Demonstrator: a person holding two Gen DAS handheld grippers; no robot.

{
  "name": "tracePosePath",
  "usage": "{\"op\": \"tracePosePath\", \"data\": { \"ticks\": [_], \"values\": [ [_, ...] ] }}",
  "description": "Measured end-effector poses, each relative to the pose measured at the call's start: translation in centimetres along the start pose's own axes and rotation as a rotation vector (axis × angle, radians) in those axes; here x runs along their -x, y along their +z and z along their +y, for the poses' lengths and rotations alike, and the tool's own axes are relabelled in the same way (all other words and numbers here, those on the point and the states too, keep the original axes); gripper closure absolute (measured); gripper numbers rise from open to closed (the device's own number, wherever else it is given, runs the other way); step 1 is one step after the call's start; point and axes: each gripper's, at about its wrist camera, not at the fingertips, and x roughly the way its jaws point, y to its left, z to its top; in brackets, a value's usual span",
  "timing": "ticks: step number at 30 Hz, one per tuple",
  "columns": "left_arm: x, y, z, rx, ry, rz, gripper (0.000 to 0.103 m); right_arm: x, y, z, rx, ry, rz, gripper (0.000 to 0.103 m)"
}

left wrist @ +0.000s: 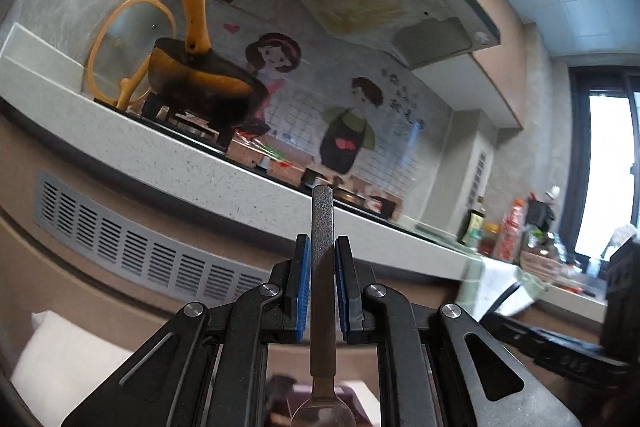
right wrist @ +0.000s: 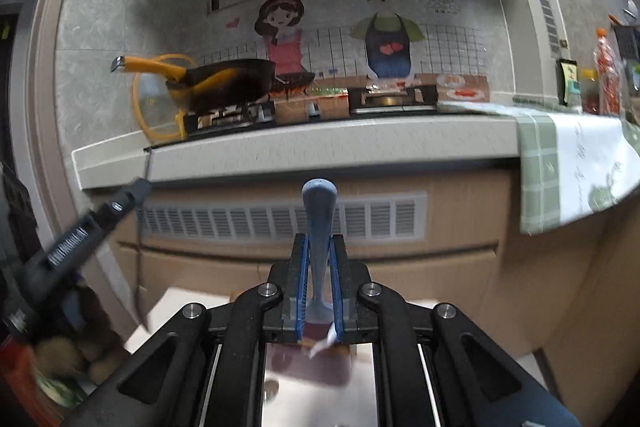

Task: Organize utensils
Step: 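Carry the spatula and blue spoon over the maroon caddy and open both tools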

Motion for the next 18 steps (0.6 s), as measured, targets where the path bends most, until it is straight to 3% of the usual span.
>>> {"op": "tracePosePath", "data": {
  "ticks": [7,12,15,18],
  "values": [
    [-6.2,-4.3,2.0,-0.021,0.121,-0.001,0.091,-7.3,0.1,-0.4,0.010,-0.001,0.095,0.093],
    [-8.1,-6.9,2.6,-0.037,0.149,-0.001,0.091,-10.4,-1.5,-0.8,0.015,-0.011,0.176,0.093],
    [-8.7,-7.3,3.4,-0.008,0.170,-0.005,0.091,-11.7,-2.5,-0.5,0.043,-0.037,0.206,0.093],
    [-8.8,-7.6,5.0,0.084,0.189,0.002,0.091,-12.8,-3.3,-0.8,0.044,-0.026,0.243,0.093]
  ]
}}
